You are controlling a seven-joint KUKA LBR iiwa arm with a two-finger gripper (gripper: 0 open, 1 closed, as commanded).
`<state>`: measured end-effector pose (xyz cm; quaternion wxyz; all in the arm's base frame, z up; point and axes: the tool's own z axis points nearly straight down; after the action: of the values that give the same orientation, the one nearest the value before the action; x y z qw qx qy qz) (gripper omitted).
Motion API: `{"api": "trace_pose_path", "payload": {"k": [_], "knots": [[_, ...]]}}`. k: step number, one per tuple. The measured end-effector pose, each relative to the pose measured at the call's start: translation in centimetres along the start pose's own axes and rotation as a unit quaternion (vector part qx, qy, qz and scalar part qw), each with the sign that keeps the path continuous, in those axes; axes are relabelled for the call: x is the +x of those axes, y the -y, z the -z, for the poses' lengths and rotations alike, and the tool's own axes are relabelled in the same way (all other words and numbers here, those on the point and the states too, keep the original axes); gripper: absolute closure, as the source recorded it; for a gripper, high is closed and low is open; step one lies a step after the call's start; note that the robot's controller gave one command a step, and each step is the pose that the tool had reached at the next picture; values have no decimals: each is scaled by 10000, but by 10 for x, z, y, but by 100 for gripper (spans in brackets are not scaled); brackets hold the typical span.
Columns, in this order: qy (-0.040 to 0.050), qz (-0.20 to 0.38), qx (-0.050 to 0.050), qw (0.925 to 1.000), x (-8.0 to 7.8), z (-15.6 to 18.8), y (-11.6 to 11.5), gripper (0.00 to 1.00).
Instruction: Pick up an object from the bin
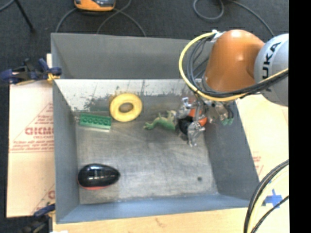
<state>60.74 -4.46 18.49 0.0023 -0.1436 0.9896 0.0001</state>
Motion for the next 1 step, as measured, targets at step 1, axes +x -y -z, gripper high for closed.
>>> {"api": "trace_pose_path", "payload": {"k": [1], "knots": [[-1, -5, -3, 10000, 0, 0, 0, 100]]}}
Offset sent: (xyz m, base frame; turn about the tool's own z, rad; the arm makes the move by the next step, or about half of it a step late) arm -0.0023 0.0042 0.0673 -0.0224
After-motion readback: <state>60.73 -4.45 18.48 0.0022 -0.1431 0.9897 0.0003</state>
